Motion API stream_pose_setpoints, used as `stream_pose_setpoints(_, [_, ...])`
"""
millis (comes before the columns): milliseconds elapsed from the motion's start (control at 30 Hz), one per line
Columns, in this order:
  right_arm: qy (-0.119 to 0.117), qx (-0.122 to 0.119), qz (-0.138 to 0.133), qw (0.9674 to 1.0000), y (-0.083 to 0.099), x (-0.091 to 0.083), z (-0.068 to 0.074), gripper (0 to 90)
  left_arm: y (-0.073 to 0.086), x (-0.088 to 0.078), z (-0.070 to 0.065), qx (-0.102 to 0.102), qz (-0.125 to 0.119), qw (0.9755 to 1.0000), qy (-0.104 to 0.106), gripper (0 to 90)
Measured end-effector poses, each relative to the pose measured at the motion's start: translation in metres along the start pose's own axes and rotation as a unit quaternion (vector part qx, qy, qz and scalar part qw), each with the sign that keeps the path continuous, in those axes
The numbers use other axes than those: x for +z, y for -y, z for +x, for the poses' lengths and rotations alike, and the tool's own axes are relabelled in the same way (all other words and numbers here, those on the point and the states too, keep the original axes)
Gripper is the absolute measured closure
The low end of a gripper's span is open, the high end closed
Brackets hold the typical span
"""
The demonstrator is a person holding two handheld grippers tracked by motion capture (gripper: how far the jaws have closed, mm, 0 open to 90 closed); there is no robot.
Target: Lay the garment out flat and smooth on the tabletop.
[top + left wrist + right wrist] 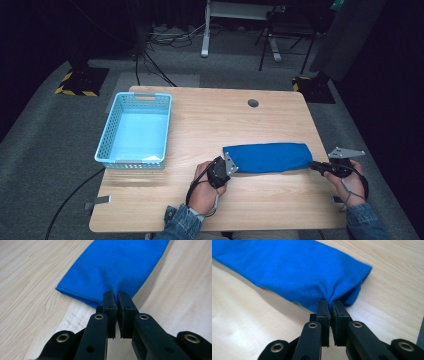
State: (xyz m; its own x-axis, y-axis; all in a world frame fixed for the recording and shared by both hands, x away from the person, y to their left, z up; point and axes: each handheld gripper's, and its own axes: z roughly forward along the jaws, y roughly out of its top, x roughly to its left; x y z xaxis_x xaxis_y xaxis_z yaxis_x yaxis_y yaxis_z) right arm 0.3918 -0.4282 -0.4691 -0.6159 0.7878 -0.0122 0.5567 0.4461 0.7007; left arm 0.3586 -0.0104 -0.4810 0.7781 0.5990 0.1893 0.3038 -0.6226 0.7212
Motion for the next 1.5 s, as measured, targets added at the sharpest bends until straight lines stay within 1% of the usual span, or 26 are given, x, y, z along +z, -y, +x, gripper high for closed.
stream_pose_setpoints(167, [-0.015,-0.025,-0.004,0.9996,0.005,-0.031,0.031,85.8,0.007,-0.035,-0.010,0.007,-0.009,0.9997,0.022,85.1])
stream_pose_setpoints(333, [-0.052,-0.028,-0.020,0.9980,0.009,-0.066,0.056,86.4,0.005,-0.073,-0.019,0.016,-0.006,0.9983,0.056,84.8])
stream_pose_setpoints(433, [-0.083,-0.030,-0.022,0.9959,0.003,-0.078,0.065,86.6,-0.002,-0.090,-0.012,-0.002,-0.022,0.9972,0.071,84.5])
stream_pose_setpoints(500, [-0.096,-0.022,-0.036,0.9945,-0.008,-0.077,0.062,86.6,-0.009,-0.088,0.004,-0.022,-0.036,0.9977,0.053,84.3])
stream_pose_setpoints(533, [-0.099,-0.013,-0.045,0.9940,-0.015,-0.072,0.056,86.6,-0.013,-0.082,0.017,-0.042,-0.041,0.9975,0.039,84.2])
stream_pose_setpoints(567, [-0.101,0.001,-0.054,0.9935,-0.022,-0.064,0.049,86.5,-0.015,-0.072,0.032,-0.069,-0.048,0.9962,0.022,82.9])
stream_pose_setpoints(600, [-0.100,0.020,-0.068,0.9924,-0.028,-0.053,0.039,83.4,-0.015,-0.060,0.047,-0.099,-0.070,0.9926,-0.007,73.6])
stream_pose_setpoints(633, [-0.081,0.047,-0.091,0.9914,-0.032,-0.040,0.028,63.1,-0.013,-0.050,0.061,-0.120,-0.074,0.9892,-0.037,55.4])
stream_pose_setpoints(667, [-0.037,0.075,-0.113,0.9901,-0.034,-0.027,0.018,39.0,-0.010,-0.044,0.069,-0.140,-0.061,0.9868,-0.055,50.5])
stream_pose_setpoints(700, [0.003,0.095,-0.122,0.9880,-0.033,-0.019,0.012,35.6,-0.008,-0.041,0.074,-0.155,-0.062,0.9840,-0.062,47.4])
stream_pose_setpoints(733, [0.017,0.095,-0.124,0.9876,-0.032,-0.016,0.009,35.5,-0.005,-0.041,0.074,-0.157,-0.068,0.9832,-0.062,39.4])
stream_pose_setpoints(800, [0.016,0.094,-0.147,0.9845,-0.025,-0.016,0.010,31.2,0.000,-0.042,0.068,-0.144,-0.066,0.9854,-0.064,37.7])
stream_pose_setpoints(833, [0.016,0.086,-0.149,0.9849,-0.022,-0.017,0.011,30.3,0.003,-0.043,0.064,-0.136,-0.060,0.9868,-0.064,36.8])
stream_pose_setpoints(867, [0.014,0.076,-0.142,0.9869,-0.018,-0.017,0.012,29.4,0.006,-0.042,0.059,-0.128,-0.055,0.9886,-0.058,35.3])
stream_pose_setpoints(933, [0.006,0.055,-0.117,0.9916,-0.011,-0.014,0.015,28.6,0.011,-0.040,0.049,-0.116,-0.044,0.9915,-0.039,35.1])
stream_pose_setpoints(1000, [-0.014,0.047,-0.093,0.9945,-0.005,-0.009,0.019,27.6,0.014,-0.036,0.038,-0.110,-0.032,0.9933,-0.010,34.2])
stream_pose_setpoints(1033, [-0.025,0.042,-0.083,0.9954,-0.001,-0.006,0.022,28.0,0.015,-0.034,0.032,-0.108,-0.031,0.9936,0.003,34.7])
stream_pose_setpoints(1100, [-0.042,0.030,-0.056,0.9971,0.004,0.000,0.027,30.6,0.015,-0.028,0.022,-0.094,-0.020,0.9952,0.018,35.5])
stream_pose_setpoints(1167, [-0.059,0.013,-0.033,0.9977,0.007,0.006,0.033,33.8,0.016,-0.020,0.015,-0.081,-0.011,0.9962,0.031,39.6])
stream_pose_setpoints(1267, [-0.074,-0.011,-0.004,0.9972,0.010,0.015,0.039,53.2,0.019,-0.006,0.011,-0.066,0.008,0.9970,0.038,49.6])
stream_pose_setpoints(1300, [-0.075,-0.016,0.003,0.9970,0.010,0.017,0.041,63.5,0.019,-0.004,0.010,-0.065,0.012,0.9969,0.042,54.5])
stream_pose_setpoints(1333, [-0.075,-0.021,0.007,0.9970,0.009,0.016,0.044,73.3,0.019,-0.003,0.008,-0.055,0.019,0.9974,0.041,60.6])
stream_pose_setpoints(1367, [-0.074,-0.027,0.014,0.9968,0.008,0.014,0.048,80.2,0.018,-0.004,0.006,-0.044,0.023,0.9982,0.035,66.6])
stream_pose_setpoints(1433, [-0.080,-0.040,0.029,0.9955,0.005,0.006,0.057,84.8,0.017,-0.010,0.003,-0.027,0.026,0.9987,0.034,75.5])
stream_pose_setpoints(1467, [-0.085,-0.046,0.036,0.9946,0.004,0.001,0.062,85.3,0.016,-0.014,0.001,-0.022,0.026,0.9987,0.038,78.4])
stream_pose_setpoints(1500, [-0.090,-0.053,0.040,0.9937,0.003,-0.005,0.068,85.5,0.015,-0.019,-0.001,-0.015,0.026,0.9986,0.043,78.5])
